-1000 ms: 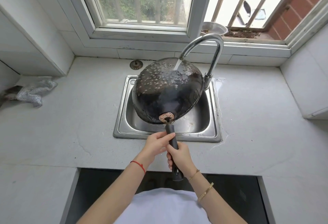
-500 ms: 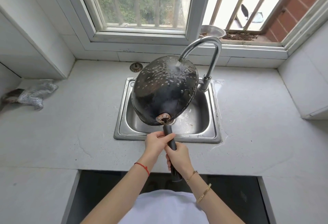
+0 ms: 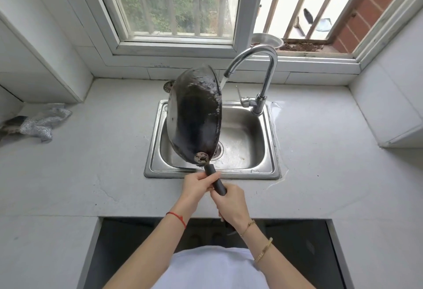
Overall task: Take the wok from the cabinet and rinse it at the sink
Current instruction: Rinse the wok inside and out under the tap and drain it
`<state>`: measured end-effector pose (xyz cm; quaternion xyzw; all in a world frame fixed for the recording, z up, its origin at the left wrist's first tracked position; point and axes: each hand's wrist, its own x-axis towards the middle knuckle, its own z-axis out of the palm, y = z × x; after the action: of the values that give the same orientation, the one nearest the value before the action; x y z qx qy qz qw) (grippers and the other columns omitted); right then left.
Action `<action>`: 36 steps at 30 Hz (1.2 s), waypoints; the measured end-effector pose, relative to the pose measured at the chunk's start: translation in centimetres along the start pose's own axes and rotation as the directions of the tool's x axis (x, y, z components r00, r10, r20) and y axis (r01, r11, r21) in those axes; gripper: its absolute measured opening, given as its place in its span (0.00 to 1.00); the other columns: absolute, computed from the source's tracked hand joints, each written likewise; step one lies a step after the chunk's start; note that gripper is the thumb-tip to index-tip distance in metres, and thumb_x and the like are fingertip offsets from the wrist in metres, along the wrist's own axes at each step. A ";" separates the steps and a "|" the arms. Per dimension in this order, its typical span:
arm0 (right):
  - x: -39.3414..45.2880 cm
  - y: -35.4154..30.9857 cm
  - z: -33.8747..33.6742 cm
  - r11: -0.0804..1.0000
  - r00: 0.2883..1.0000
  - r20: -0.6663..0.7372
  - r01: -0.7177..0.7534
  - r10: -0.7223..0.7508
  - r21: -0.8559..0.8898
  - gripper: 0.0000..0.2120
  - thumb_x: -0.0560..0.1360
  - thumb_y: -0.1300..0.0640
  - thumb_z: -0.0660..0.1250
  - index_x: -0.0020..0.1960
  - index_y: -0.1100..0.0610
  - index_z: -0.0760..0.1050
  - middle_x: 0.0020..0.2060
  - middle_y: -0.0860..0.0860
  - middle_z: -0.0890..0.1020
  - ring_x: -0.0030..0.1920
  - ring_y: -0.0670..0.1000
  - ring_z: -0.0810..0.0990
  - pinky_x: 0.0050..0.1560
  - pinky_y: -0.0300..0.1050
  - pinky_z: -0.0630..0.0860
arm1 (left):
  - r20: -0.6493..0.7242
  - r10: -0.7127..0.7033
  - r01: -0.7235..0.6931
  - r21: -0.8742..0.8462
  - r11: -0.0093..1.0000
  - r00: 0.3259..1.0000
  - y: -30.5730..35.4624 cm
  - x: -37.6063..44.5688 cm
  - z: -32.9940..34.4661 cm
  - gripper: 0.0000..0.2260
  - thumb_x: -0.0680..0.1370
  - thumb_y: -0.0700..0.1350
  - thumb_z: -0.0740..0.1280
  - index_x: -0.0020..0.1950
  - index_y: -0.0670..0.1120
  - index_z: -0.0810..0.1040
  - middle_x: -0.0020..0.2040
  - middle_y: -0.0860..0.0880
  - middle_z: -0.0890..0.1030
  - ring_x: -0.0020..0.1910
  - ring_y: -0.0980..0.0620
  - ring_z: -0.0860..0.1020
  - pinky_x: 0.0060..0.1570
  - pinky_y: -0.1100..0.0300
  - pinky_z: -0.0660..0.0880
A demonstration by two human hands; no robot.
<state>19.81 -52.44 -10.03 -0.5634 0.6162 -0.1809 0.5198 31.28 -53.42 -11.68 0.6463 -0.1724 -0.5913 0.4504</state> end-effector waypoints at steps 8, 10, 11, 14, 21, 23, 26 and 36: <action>-0.4 -0.4 -0.2 1.000 0.994 -0.113 -0.004 0.003 -0.003 0.10 0.74 0.54 0.70 0.37 0.55 0.75 0.29 0.55 0.80 0.23 0.49 0.78 0.24 0.36 0.75 | 0.195 -0.002 0.031 -0.148 0.988 0.981 -0.2 -0.8 -0.8 0.11 0.77 0.44 0.70 0.55 0.38 0.82 0.53 0.40 0.85 0.55 0.48 0.83 0.59 0.57 0.77; -0.5 -0.6 -0.5 1.000 0.990 -0.143 -0.013 0.016 0.022 0.08 0.73 0.55 0.71 0.38 0.57 0.76 0.28 0.55 0.80 0.20 0.46 0.77 0.23 0.36 0.75 | 0.244 0.002 0.042 -0.176 0.984 0.970 -0.3 -0.7 -0.8 0.10 0.79 0.43 0.68 0.56 0.39 0.82 0.55 0.40 0.84 0.58 0.47 0.82 0.63 0.54 0.74; -0.5 -0.5 -0.5 0.999 0.987 -0.159 -0.013 0.018 0.029 0.08 0.72 0.55 0.71 0.38 0.57 0.76 0.28 0.55 0.80 0.19 0.46 0.77 0.23 0.35 0.74 | 0.259 0.004 0.043 -0.174 0.984 0.966 -0.4 -0.7 -0.8 0.10 0.79 0.43 0.67 0.56 0.39 0.82 0.55 0.40 0.84 0.58 0.46 0.82 0.64 0.53 0.74; -0.6 -0.1 -0.3 1.000 0.978 -0.207 -0.017 0.022 0.026 0.09 0.72 0.54 0.72 0.37 0.52 0.73 0.31 0.51 0.80 0.27 0.50 0.81 0.28 0.41 0.79 | 0.278 0.002 0.041 -0.150 0.988 0.961 -0.6 -0.7 -0.3 0.08 0.79 0.41 0.67 0.54 0.40 0.82 0.54 0.40 0.85 0.57 0.45 0.82 0.66 0.52 0.74; -0.5 0.7 1.1 0.999 0.951 -0.306 -0.043 0.040 -0.003 0.08 0.71 0.49 0.70 0.40 0.51 0.74 0.32 0.49 0.81 0.32 0.51 0.83 0.37 0.53 0.83 | 0.307 -0.024 0.079 -0.168 0.983 0.952 -0.4 -0.4 0.4 0.09 0.76 0.35 0.69 0.56 0.39 0.80 0.57 0.39 0.83 0.60 0.41 0.81 0.64 0.51 0.74; -0.5 0.7 1.1 0.997 0.951 -0.299 -0.077 0.081 0.024 0.08 0.72 0.51 0.71 0.40 0.53 0.74 0.32 0.50 0.81 0.31 0.51 0.83 0.36 0.52 0.83 | 0.335 -0.041 0.098 -0.155 0.983 0.941 -0.5 -0.1 0.2 0.14 0.77 0.35 0.68 0.62 0.36 0.77 0.58 0.39 0.83 0.60 0.43 0.81 0.64 0.52 0.75; -0.3 0.4 0.7 0.965 0.967 -0.139 -0.188 0.215 0.183 0.06 0.75 0.56 0.71 0.42 0.57 0.76 0.30 0.52 0.80 0.26 0.49 0.81 0.30 0.44 0.82 | 0.380 -0.057 0.117 -0.137 0.984 0.923 -0.8 0.2 -0.2 0.15 0.77 0.36 0.67 0.64 0.36 0.76 0.58 0.41 0.83 0.60 0.47 0.81 0.60 0.54 0.76; 0.2 1.4 1.2 0.918 0.959 0.124 -0.281 0.255 0.281 0.07 0.78 0.60 0.66 0.43 0.61 0.77 0.25 0.52 0.76 0.22 0.48 0.75 0.23 0.41 0.74 | 0.393 -0.111 0.167 -0.112 0.980 0.913 -2.1 0.9 -1.3 0.10 0.78 0.33 0.64 0.59 0.35 0.78 0.54 0.40 0.84 0.53 0.47 0.83 0.55 0.58 0.78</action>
<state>20.15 -51.75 -11.76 -0.3967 0.6308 -0.1742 0.6437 32.05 -52.45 -14.04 0.4946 -0.1681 -0.7479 0.4096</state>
